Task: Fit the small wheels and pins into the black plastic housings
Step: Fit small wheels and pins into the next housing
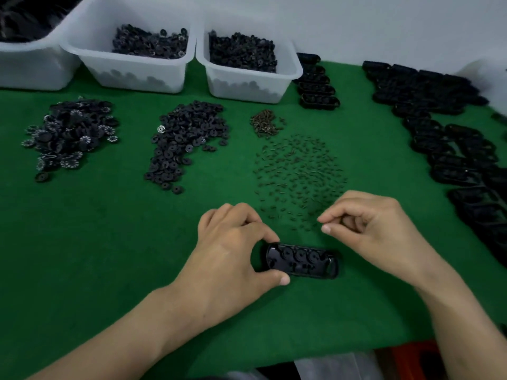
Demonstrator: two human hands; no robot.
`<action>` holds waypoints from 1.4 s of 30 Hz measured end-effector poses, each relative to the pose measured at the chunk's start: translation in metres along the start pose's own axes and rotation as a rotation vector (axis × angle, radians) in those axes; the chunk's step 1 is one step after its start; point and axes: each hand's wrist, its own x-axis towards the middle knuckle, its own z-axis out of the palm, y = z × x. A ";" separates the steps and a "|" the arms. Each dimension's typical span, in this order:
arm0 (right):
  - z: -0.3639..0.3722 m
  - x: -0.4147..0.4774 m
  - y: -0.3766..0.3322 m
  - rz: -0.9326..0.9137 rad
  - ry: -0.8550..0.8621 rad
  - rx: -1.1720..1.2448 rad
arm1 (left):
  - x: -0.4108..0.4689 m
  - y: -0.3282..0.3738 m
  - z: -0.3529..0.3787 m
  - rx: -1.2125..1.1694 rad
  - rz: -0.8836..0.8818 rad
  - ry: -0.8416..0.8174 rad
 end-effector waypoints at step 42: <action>0.023 -0.010 -0.022 -0.151 -0.074 -0.019 | -0.002 0.002 0.010 0.035 -0.026 0.019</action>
